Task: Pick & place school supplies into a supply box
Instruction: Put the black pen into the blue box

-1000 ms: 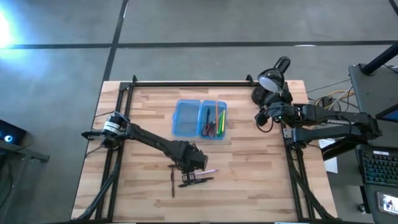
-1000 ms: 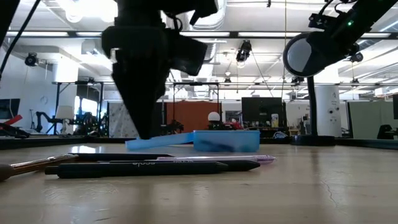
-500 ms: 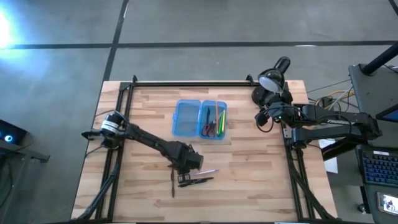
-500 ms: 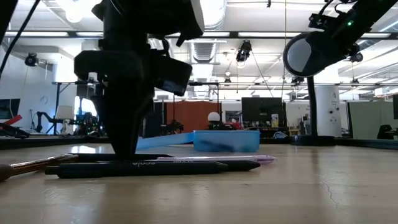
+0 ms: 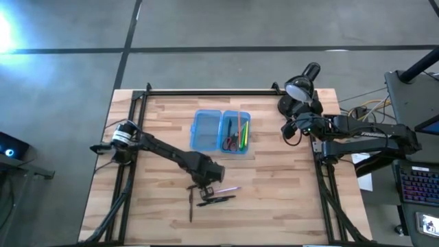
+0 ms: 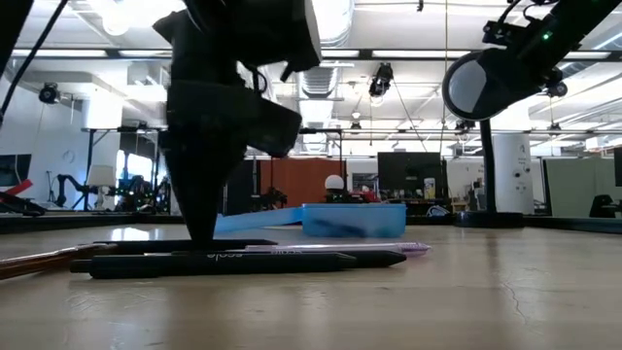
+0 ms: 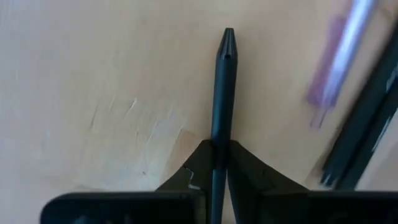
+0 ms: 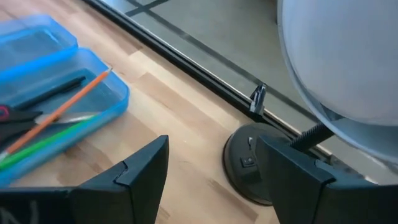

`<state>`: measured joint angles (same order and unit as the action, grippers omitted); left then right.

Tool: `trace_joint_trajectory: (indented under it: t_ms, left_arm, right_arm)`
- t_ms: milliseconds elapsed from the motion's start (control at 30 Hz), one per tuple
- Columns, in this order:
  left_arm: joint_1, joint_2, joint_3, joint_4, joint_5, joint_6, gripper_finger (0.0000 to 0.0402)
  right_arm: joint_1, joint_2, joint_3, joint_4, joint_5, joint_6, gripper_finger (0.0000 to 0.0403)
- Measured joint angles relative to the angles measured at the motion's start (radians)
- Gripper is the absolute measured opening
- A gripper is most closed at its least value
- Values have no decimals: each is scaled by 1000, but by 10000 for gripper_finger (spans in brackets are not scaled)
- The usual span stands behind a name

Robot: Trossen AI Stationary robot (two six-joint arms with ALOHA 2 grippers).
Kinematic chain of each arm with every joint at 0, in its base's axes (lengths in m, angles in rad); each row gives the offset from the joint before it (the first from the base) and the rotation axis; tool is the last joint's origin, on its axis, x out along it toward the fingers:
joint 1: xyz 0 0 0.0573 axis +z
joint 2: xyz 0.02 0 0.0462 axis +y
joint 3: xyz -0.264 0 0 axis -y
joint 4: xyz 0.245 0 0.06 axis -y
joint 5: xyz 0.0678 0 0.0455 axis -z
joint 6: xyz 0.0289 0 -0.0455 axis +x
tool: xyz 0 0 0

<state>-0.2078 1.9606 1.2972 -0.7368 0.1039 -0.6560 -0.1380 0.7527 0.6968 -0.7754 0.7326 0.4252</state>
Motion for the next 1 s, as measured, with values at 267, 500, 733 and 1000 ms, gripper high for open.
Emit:
trace_joint_trajectory:
  t_ms: [267,500,733,1000]
  left_arm:
    - [122,-31,87,167,-18,-324,8]
    - [267,-63,205,266,-143,-490,8]
    - [432,-30,198,300,-270,-573,8]
    - [495,36,199,319,-207,-569,16]
  right_arm:
    - [0,-27,0,4,1,171,231]
    - [0,-40,0,3,6,170,231]
    - [0,-46,1,2,34,167,231]
    - [0,-46,1,2,35,167,231]
